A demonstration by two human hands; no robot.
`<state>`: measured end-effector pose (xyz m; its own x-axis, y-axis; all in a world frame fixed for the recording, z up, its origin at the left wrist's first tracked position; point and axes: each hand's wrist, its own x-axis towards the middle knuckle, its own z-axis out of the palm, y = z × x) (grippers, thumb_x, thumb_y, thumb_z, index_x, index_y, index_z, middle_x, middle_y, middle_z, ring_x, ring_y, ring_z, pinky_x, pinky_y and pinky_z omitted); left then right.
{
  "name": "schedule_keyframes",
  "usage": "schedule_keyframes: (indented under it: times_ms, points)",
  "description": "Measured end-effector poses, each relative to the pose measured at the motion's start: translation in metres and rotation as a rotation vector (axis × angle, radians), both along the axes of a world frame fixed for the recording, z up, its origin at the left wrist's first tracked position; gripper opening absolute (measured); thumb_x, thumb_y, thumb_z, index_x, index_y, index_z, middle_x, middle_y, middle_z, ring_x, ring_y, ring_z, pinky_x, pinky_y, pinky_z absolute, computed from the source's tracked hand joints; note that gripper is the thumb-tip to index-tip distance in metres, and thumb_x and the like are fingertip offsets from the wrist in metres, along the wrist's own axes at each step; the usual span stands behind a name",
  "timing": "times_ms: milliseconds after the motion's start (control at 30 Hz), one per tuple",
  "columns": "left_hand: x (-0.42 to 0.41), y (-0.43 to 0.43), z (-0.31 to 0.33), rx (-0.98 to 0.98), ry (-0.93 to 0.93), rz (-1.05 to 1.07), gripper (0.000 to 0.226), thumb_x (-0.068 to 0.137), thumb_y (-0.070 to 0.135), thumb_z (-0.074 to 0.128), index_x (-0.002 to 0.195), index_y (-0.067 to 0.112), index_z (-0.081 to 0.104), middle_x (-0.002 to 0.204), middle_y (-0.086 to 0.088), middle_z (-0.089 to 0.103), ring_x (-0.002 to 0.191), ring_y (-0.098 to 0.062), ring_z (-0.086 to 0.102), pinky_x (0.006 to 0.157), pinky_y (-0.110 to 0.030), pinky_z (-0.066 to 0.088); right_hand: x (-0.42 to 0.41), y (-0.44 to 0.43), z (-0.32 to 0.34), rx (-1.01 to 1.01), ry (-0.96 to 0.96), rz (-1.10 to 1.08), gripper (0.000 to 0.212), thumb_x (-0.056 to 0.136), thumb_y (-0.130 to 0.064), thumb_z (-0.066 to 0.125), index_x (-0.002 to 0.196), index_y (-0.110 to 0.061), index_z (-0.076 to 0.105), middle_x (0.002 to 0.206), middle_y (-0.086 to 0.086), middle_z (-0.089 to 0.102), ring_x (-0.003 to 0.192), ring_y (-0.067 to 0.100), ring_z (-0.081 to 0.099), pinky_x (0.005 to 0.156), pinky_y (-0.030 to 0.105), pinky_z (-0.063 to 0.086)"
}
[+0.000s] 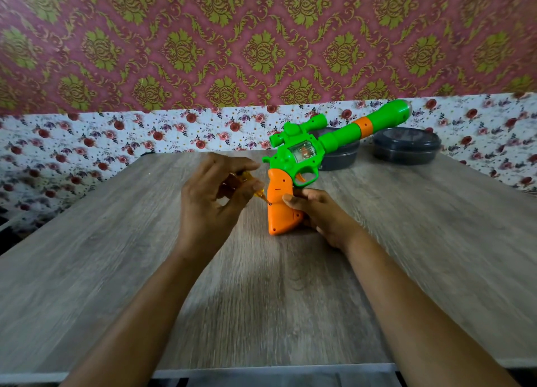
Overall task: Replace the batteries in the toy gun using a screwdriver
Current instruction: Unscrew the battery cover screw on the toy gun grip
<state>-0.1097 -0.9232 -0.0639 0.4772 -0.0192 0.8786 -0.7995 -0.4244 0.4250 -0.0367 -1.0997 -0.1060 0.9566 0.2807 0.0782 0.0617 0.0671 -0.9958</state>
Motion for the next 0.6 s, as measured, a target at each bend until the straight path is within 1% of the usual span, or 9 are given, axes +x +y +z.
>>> schedule_keyframes:
  times_ms: [67, 133, 200, 300, 367, 400, 467, 533, 600]
  points:
    - [-0.0001, 0.0001, 0.0005, 0.008, 0.006, -0.026, 0.027, 0.085, 0.03, 0.061, 0.111, 0.036, 0.058, 0.095, 0.003, 0.059, 0.074, -0.013, 0.064, 0.061, -0.041, 0.057, -0.0006, -0.0004, 0.0006, -0.002, -0.004, 0.006, 0.027, 0.09, -0.014, 0.054, 0.117, -0.013, 0.058, 0.114, 0.01, 0.064, 0.1, 0.019, 0.062, 0.091, 0.035, 0.05]
    - [-0.0005, 0.001, 0.0003, 0.002, 0.045, -0.088, 0.026, 0.09, 0.027, 0.054, 0.116, 0.028, 0.06, 0.097, -0.003, 0.062, 0.075, -0.015, 0.067, 0.064, -0.042, 0.058, -0.0011, -0.0007, 0.0004, 0.009, -0.005, 0.02, 0.027, 0.09, -0.013, 0.053, 0.116, -0.012, 0.058, 0.11, 0.01, 0.064, 0.096, 0.018, 0.062, 0.089, 0.035, 0.05]
    - [-0.0001, 0.002, -0.0008, 0.004, 0.073, -0.13, 0.031, 0.093, 0.022, 0.047, 0.121, 0.021, 0.059, 0.102, -0.006, 0.066, 0.077, -0.017, 0.069, 0.068, -0.039, 0.058, -0.0012, -0.0008, 0.0001, 0.013, -0.006, 0.026, 0.027, 0.09, -0.013, 0.053, 0.117, -0.011, 0.058, 0.107, 0.007, 0.065, 0.093, 0.016, 0.063, 0.087, 0.033, 0.051]
    - [0.0008, 0.0016, -0.0016, 0.007, 0.079, -0.149, 0.036, 0.091, 0.017, 0.046, 0.123, 0.027, 0.058, 0.11, 0.01, 0.067, 0.079, -0.012, 0.069, 0.069, -0.025, 0.056, -0.0012, -0.0005, 0.0009, 0.011, -0.004, 0.024, 0.025, 0.09, -0.013, 0.053, 0.115, -0.013, 0.059, 0.101, 0.002, 0.066, 0.088, 0.011, 0.063, 0.081, 0.027, 0.052]
    - [0.0004, 0.0002, -0.0011, -0.006, 0.084, -0.13, 0.031, 0.089, 0.02, 0.051, 0.117, 0.031, 0.06, 0.105, 0.014, 0.067, 0.075, -0.011, 0.069, 0.065, -0.022, 0.055, -0.0008, -0.0004, 0.0012, 0.01, -0.004, 0.018, 0.02, 0.09, -0.013, 0.053, 0.109, -0.016, 0.059, 0.103, 0.004, 0.065, 0.088, 0.01, 0.063, 0.081, 0.026, 0.052]
    - [-0.0003, -0.0002, -0.0009, -0.019, 0.09, -0.118, 0.026, 0.087, 0.023, 0.054, 0.111, 0.031, 0.061, 0.099, 0.015, 0.068, 0.073, -0.01, 0.069, 0.063, -0.023, 0.055, -0.0008, -0.0004, 0.0013, 0.008, -0.006, 0.015, 0.019, 0.09, -0.013, 0.053, 0.107, -0.017, 0.06, 0.105, 0.005, 0.065, 0.088, 0.01, 0.063, 0.082, 0.027, 0.052]
    - [-0.0007, -0.0001, -0.0006, -0.058, 0.102, -0.09, 0.02, 0.082, 0.028, 0.061, 0.101, 0.034, 0.057, 0.093, 0.018, 0.066, 0.069, -0.009, 0.068, 0.062, -0.027, 0.056, -0.001, -0.0005, 0.0008, 0.007, -0.014, 0.016, 0.019, 0.09, -0.014, 0.053, 0.107, -0.018, 0.06, 0.108, 0.007, 0.064, 0.09, 0.012, 0.063, 0.085, 0.028, 0.051]
    - [0.0, 0.0009, -0.0008, -0.099, 0.103, -0.073, 0.022, 0.077, 0.032, 0.066, 0.092, 0.032, 0.05, 0.092, 0.017, 0.066, 0.072, -0.009, 0.067, 0.063, -0.026, 0.055, -0.0015, -0.0004, -0.0001, 0.015, -0.019, 0.02, 0.022, 0.09, -0.013, 0.053, 0.111, -0.015, 0.06, 0.109, 0.009, 0.064, 0.091, 0.013, 0.063, 0.084, 0.028, 0.052]
    - [0.0012, 0.0013, -0.0015, -0.122, 0.097, -0.052, 0.026, 0.074, 0.034, 0.068, 0.087, 0.031, 0.046, 0.092, 0.016, 0.066, 0.075, -0.01, 0.067, 0.064, -0.023, 0.054, -0.0024, -0.0004, 0.0001, 0.027, -0.02, 0.024, 0.023, 0.091, -0.013, 0.053, 0.113, -0.014, 0.059, 0.108, 0.009, 0.064, 0.089, 0.013, 0.063, 0.079, 0.026, 0.054]
